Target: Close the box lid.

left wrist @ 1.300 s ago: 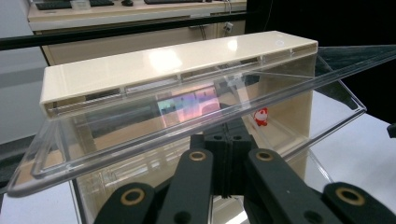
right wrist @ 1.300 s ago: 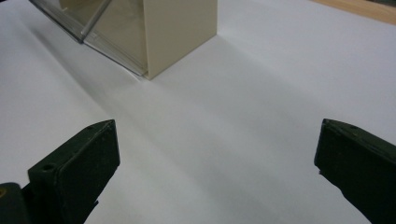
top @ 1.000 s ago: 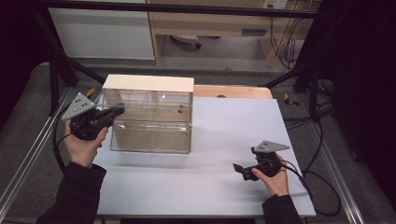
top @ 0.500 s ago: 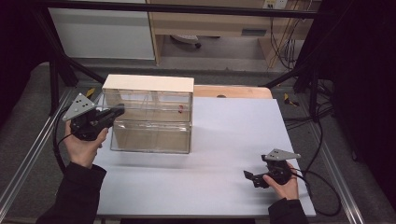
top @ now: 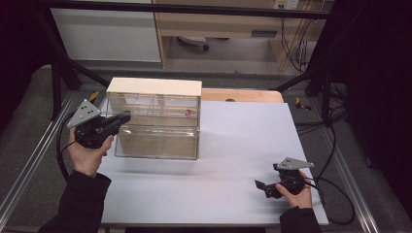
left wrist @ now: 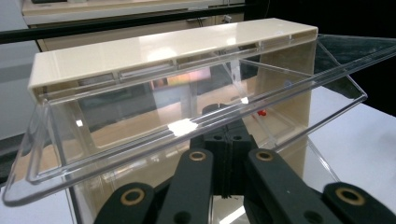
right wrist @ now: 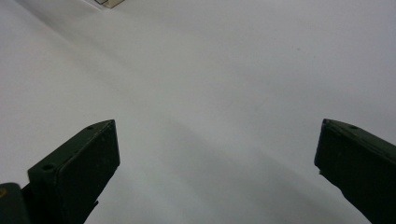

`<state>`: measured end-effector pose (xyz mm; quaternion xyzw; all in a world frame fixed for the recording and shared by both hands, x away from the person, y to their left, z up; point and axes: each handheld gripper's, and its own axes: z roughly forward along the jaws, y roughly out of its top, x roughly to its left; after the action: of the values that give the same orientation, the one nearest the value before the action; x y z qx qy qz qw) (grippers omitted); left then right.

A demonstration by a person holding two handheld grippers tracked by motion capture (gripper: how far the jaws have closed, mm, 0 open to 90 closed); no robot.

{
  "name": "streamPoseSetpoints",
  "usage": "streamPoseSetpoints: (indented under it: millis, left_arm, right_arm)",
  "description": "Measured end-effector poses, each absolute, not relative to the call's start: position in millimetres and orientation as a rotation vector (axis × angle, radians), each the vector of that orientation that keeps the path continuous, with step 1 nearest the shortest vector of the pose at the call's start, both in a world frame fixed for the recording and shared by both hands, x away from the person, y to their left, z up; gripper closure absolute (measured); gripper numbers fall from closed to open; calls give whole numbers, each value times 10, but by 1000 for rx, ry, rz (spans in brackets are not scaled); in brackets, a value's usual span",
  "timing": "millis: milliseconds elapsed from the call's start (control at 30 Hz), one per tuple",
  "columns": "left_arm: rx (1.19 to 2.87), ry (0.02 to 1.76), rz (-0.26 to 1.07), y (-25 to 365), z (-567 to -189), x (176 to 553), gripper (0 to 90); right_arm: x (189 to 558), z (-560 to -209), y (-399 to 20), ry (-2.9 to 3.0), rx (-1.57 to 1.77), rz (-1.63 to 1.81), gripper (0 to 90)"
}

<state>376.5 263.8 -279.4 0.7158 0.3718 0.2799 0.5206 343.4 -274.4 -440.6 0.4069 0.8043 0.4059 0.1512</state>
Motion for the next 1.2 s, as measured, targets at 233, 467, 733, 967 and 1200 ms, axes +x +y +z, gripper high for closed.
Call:
streamPoseSetpoints:
  millis: [233, 467, 733, 967, 1200]
  left_arm:
    - [1722, 899, 663, 2632, -2857, 3754, 897]
    - [1729, 905, 654, 2633, -2903, 3747, 897]
    - [1737, 913, 646, 2639, -2951, 3731, 897]
    - [1755, 914, 640, 2633, -3000, 3716, 897]
    - [1765, 913, 630, 2630, -3051, 3706, 897]
  right_arm:
    - [3436, -4420, -2762, 2308, 1165, 1155, 6]
    - [3432, -4421, -2762, 2306, 1171, 1148, 6]
    - [3433, -4425, -2762, 2310, 1163, 1138, 6]
    - [3437, -4423, -2762, 2308, 1169, 1140, 6]
    - [3437, -4423, -2763, 2307, 1171, 1137, 5]
